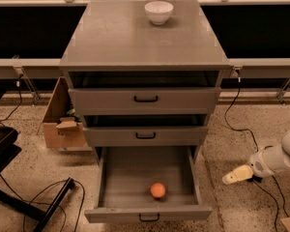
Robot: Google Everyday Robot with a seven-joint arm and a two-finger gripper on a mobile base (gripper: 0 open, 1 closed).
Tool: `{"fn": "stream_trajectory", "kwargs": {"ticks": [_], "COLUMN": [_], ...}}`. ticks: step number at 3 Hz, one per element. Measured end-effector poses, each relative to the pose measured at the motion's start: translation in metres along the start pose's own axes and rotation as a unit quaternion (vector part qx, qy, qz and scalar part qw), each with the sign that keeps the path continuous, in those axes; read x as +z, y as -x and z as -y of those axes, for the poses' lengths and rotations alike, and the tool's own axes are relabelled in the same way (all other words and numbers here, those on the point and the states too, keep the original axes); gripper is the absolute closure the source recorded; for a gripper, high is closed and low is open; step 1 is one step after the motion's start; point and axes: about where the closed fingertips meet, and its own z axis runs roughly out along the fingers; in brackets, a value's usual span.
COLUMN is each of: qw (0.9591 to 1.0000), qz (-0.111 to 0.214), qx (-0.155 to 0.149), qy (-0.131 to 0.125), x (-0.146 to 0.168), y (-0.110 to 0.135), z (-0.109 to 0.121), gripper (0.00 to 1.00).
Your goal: Place orange into bottom drawer
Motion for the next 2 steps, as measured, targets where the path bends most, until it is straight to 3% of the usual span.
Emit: {"fn": "stream_trajectory", "kwargs": {"ticks": [1,2], "qw": [0.9983,0.9898], "qz": [0.03,0.1], "qx": [-0.017,-0.048], "qy": [-0.047,-0.09], "x": [-0.069,-0.127], "y": [-0.026,-0.031], "z": [-0.031,-0.086], "gripper": [0.0,0.0]}}
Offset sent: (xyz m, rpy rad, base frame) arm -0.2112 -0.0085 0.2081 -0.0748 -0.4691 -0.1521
